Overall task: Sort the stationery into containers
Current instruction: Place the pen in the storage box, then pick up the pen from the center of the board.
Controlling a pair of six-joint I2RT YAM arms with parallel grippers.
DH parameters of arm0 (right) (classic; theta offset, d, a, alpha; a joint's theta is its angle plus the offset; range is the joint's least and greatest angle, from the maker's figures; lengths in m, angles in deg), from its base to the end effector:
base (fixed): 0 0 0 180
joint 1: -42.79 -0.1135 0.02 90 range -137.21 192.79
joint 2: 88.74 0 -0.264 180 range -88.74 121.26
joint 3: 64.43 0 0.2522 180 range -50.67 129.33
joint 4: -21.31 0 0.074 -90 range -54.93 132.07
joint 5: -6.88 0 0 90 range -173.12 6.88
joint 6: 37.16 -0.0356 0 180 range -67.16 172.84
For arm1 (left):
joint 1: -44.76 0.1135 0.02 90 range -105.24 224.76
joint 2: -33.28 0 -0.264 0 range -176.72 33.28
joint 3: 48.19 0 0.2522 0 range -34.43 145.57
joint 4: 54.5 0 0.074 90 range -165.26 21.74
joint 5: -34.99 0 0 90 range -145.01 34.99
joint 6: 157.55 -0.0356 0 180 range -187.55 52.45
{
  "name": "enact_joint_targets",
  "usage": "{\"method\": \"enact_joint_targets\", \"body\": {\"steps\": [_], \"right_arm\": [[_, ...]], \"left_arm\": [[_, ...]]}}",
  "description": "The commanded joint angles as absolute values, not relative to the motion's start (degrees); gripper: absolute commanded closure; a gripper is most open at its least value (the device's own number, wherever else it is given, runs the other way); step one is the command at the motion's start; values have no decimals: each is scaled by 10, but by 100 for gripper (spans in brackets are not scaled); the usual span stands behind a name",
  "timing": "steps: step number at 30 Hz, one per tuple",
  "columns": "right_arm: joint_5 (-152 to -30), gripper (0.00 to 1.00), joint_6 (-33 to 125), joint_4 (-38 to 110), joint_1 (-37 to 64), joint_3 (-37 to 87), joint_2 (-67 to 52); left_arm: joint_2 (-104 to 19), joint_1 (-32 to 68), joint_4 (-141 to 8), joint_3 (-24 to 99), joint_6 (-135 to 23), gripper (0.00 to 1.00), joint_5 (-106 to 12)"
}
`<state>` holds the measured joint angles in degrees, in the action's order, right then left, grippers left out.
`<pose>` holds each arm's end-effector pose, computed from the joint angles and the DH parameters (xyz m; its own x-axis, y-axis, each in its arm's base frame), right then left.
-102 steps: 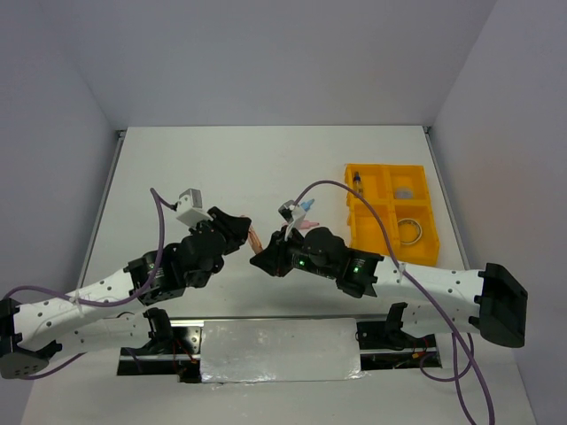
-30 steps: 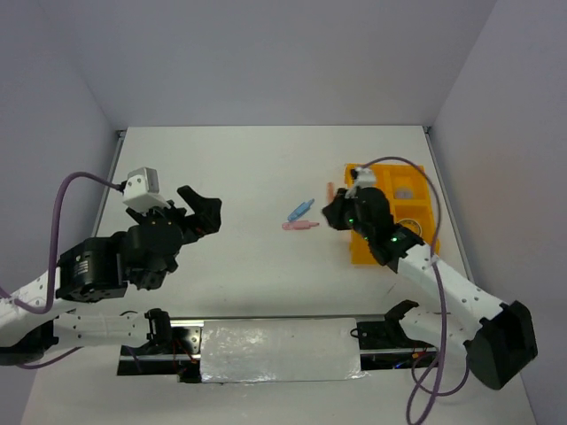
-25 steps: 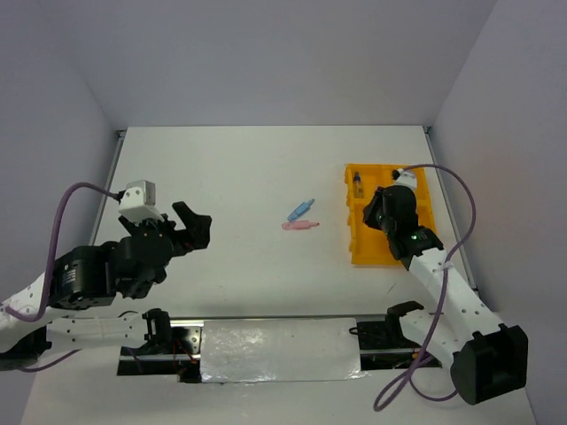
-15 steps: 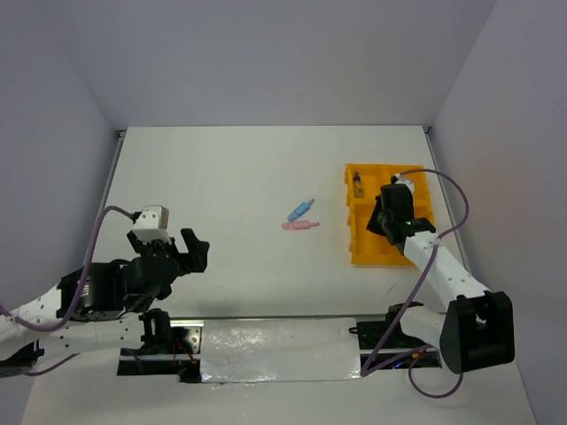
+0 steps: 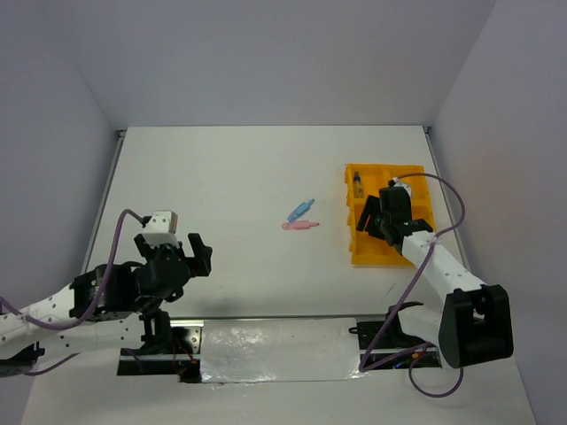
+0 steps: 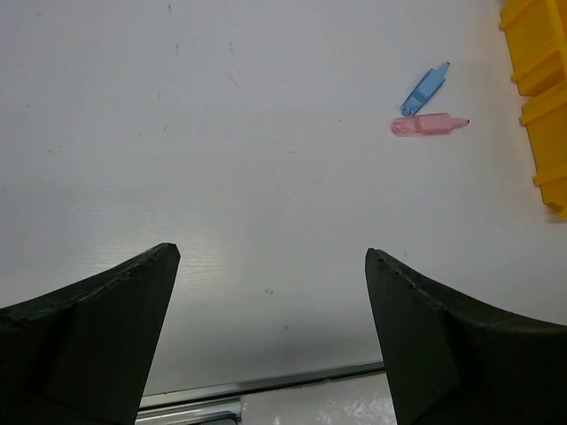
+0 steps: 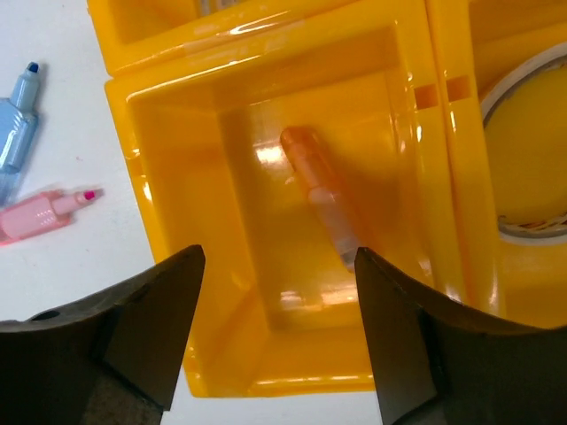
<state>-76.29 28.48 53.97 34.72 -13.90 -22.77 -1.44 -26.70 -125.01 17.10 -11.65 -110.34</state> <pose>0.2269 0.0279 0.2061 -0.6964 0.3149 -0.6449 0.2486 0.9488 0.1948 0.0571 -0.0783 0.3316 -0.3950 -0.3036 -0.8671 0.0209 0.9406 -0.3389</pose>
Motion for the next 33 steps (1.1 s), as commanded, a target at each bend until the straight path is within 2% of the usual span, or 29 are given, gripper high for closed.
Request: {"method": "enact_joint_targets", "body": {"steps": [1, 6, 8, 9, 10, 12, 15, 18, 23, 33], "right_arm": [[-760, 21, 282, 534, 350, -134, -247], [-797, 17, 280, 551, 348, -116, -293], [-824, 13, 281, 551, 341, -107, -319], [-856, 11, 278, 551, 337, -95, -343], [-871, 1, 278, 551, 323, -88, -356], [-884, 0, 281, 545, 300, -68, -389], [-810, 0, 286, 595, 237, -10, -401], [-813, 0, 285, 606, 199, 19, -409], [-872, 0, 266, 547, 189, 10, -390], [-863, 0, 259, 515, 95, 56, -278]], "left_arm": [[-12, -269, -1262, 201, -117, 1, -1093], [-27, -269, -1281, 263, -193, 1, -1079], [-35, -269, -1302, 277, -207, 1, -1103], [-34, -269, -1300, 262, -211, 1, -1151], [-29, -269, -1292, 244, -213, 1, -1177], [-28, -263, -1245, 236, -240, 1, -1170], [-32, -221, -1218, 207, -247, 1, -1135], [-44, -187, -1172, 200, -280, 1, -1125], [-73, -54, -1071, 174, -385, 2, -949], [-124, -30, -1079, 179, -382, 1, -958]]}}
